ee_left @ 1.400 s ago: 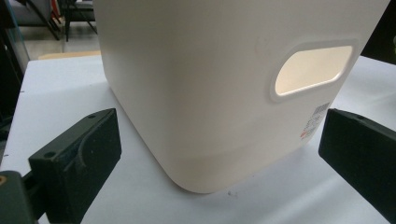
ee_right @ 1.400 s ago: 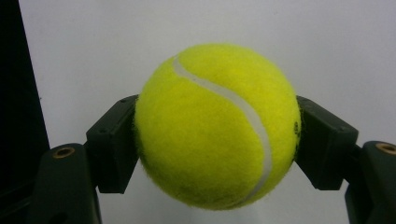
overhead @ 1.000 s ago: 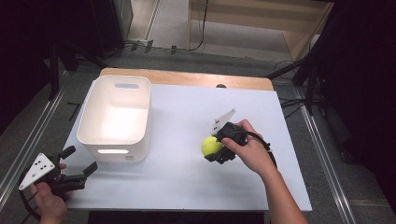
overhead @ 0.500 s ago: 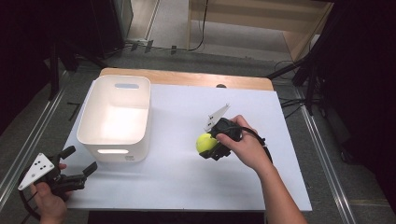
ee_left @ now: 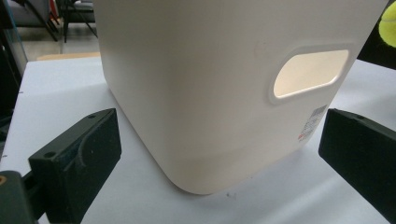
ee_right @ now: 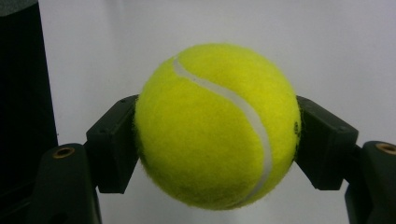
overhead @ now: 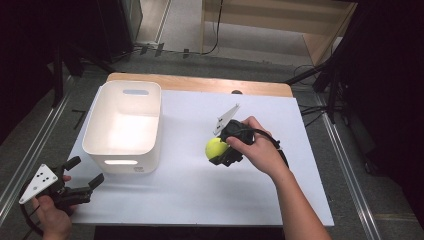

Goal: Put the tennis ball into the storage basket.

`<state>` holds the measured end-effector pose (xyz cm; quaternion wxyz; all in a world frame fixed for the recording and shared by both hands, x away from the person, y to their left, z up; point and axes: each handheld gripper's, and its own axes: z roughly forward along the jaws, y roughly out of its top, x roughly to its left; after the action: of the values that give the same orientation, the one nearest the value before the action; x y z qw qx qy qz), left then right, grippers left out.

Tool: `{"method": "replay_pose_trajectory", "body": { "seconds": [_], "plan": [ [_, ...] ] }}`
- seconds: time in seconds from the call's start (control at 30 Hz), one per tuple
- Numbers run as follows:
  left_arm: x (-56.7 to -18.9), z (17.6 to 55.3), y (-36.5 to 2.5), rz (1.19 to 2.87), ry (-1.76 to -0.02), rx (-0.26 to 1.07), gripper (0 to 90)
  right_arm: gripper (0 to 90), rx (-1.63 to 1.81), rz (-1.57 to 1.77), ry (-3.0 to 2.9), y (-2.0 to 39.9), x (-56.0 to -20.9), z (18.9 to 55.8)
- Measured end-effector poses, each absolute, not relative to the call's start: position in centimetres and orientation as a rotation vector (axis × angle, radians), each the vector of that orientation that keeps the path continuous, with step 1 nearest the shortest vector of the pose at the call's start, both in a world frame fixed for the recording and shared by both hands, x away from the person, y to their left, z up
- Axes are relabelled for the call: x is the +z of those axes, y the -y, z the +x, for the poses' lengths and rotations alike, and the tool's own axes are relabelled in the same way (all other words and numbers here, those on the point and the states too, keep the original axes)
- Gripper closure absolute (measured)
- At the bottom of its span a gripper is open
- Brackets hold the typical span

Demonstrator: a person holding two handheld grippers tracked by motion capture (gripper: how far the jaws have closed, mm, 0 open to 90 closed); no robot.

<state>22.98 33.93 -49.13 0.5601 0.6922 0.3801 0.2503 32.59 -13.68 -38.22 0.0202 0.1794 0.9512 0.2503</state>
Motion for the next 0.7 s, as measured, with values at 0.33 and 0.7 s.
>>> {"method": "replay_pose_trajectory", "body": {
  "seconds": [0.33, 0.7],
  "plan": [
    [-49.1, 23.0, -33.9, 1.630, -0.894, 0.588, 0.0, 23.5, 0.777, 0.534, -2.970, 12.9, -37.5, 33.1],
    [-49.1, 23.0, -34.0, 1.631, -0.894, 0.588, 0.0, 23.5, 0.776, 0.511, -2.976, 11.9, -36.8, 33.5]
  ]
}}
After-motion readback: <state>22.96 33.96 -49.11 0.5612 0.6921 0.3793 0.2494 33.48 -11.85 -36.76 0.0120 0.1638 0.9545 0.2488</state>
